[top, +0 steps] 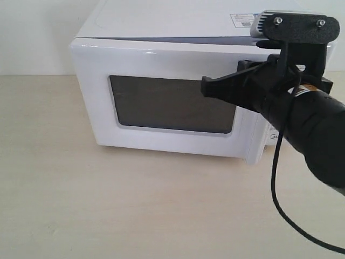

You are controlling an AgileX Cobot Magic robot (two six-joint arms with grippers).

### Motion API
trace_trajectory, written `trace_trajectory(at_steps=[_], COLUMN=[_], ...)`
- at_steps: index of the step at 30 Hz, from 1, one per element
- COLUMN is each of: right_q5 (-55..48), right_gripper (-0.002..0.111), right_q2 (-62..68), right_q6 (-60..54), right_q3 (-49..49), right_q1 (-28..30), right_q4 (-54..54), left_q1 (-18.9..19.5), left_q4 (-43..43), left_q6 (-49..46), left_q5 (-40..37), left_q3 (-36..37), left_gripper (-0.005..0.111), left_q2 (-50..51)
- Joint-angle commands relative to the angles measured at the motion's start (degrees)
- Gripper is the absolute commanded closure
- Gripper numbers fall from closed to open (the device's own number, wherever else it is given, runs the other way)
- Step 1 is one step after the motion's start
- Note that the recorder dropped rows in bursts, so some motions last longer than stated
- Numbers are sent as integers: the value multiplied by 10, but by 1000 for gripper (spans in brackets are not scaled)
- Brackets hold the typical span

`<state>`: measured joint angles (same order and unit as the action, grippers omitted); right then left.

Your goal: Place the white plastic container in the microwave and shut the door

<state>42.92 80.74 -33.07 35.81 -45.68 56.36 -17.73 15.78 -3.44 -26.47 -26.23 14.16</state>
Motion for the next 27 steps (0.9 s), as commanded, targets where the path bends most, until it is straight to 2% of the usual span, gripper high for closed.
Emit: trace_trajectory(at_steps=[1, 11, 15, 25, 27], right_q5=[17, 46, 4, 11, -22], right_gripper=[109, 109, 109, 109, 109], right_q2=[0, 0, 0, 7, 30], right_q6=[-18, -20, -20, -20, -20], right_q3=[3, 3, 3, 5, 25], right_q1=[-2, 0, 53, 59, 81], right_q4=[14, 24, 22, 13, 7], left_q1=[-2, -2, -2, -2, -2], left_q4=[-15, -14, -14, -18, -18], left_q6=[5, 4, 4, 4, 4], left_q5=[0, 0, 1, 12, 19], left_q3=[3, 3, 3, 3, 3], left_gripper=[102, 102, 102, 102, 102], left_q2=[-1, -1, -1, -1, -1])
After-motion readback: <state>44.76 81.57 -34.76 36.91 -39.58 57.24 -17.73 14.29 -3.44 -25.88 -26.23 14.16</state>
